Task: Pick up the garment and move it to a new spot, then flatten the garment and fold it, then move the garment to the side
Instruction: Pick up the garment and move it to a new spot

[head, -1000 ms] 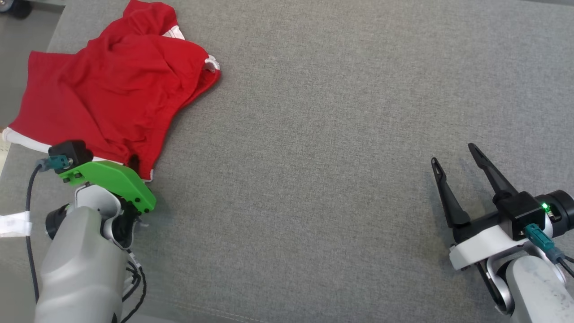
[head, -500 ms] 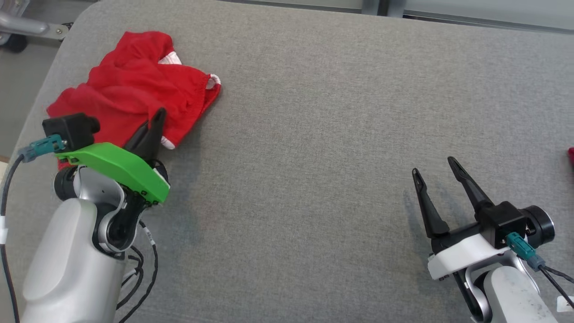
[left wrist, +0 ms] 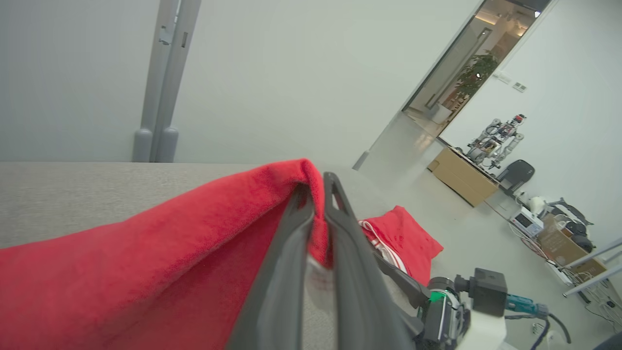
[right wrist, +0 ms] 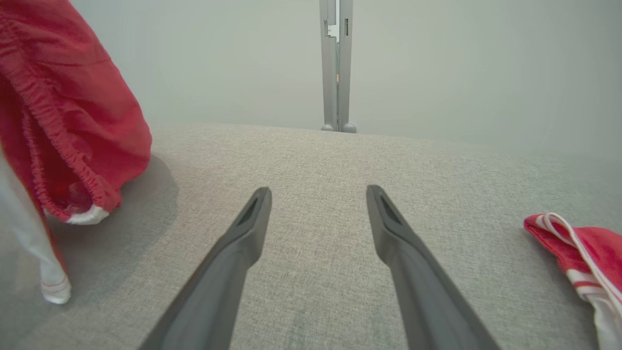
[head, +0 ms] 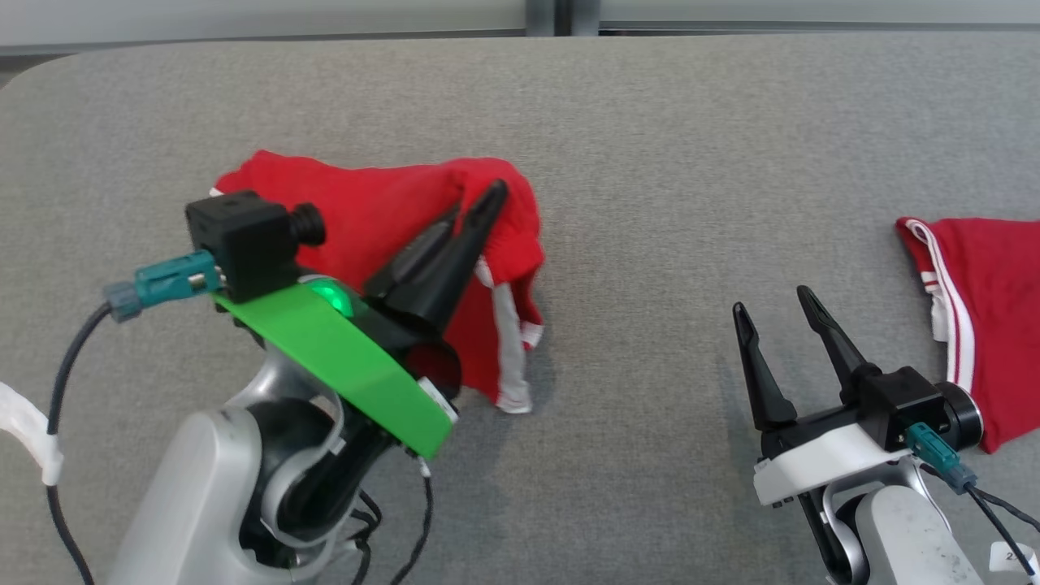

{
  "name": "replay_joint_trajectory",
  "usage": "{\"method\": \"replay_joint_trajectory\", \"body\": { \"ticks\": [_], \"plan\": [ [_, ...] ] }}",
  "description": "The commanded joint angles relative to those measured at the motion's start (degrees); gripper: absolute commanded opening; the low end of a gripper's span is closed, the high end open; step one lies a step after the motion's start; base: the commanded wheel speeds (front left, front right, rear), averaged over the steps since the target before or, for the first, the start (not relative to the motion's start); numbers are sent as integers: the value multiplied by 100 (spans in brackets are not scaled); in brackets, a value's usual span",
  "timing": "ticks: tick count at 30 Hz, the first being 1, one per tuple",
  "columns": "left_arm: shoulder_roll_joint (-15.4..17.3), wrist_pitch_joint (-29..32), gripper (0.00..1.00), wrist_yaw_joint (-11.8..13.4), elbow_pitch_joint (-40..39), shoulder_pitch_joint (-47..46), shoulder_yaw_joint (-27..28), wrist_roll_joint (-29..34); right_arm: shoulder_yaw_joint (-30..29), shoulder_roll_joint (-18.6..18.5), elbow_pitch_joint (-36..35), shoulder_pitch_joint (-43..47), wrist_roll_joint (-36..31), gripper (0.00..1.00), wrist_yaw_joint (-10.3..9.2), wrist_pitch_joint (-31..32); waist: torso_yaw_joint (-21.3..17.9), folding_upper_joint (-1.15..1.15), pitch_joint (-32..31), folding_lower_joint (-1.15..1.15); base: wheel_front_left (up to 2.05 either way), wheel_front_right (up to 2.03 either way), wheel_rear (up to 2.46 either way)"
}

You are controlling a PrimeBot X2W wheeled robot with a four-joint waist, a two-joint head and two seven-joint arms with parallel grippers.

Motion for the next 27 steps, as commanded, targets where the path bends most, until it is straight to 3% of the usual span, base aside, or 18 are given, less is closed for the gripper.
{"method": "replay_joint_trajectory", "body": {
  "ticks": [1,8,15,22,27],
  "plan": [
    [-74,136,0,64,-305,113,-147,-87,-37,30,-23,52,56,100,-8,-17,-503,0,-44,0,0,0,0],
    [-615,480,0,454,-937,247,-847,-391,-149,141,-58,135,111,100,-8,-16,-1068,0,-72,0,0,0,0],
    [-850,-50,0,845,-694,-19,-1212,-357,-121,177,-41,122,127,100,-8,-17,-1488,0,106,0,0,0,0],
    [-874,-852,0,1126,226,-171,-823,-372,-144,187,-79,95,169,100,-8,-16,-1624,0,268,0,0,0,0],
    [-821,-1391,0,1260,1140,-93,-111,-535,-141,187,-50,65,169,100,-8,-17,-1584,0,322,0,0,0,0]
  ]
}}
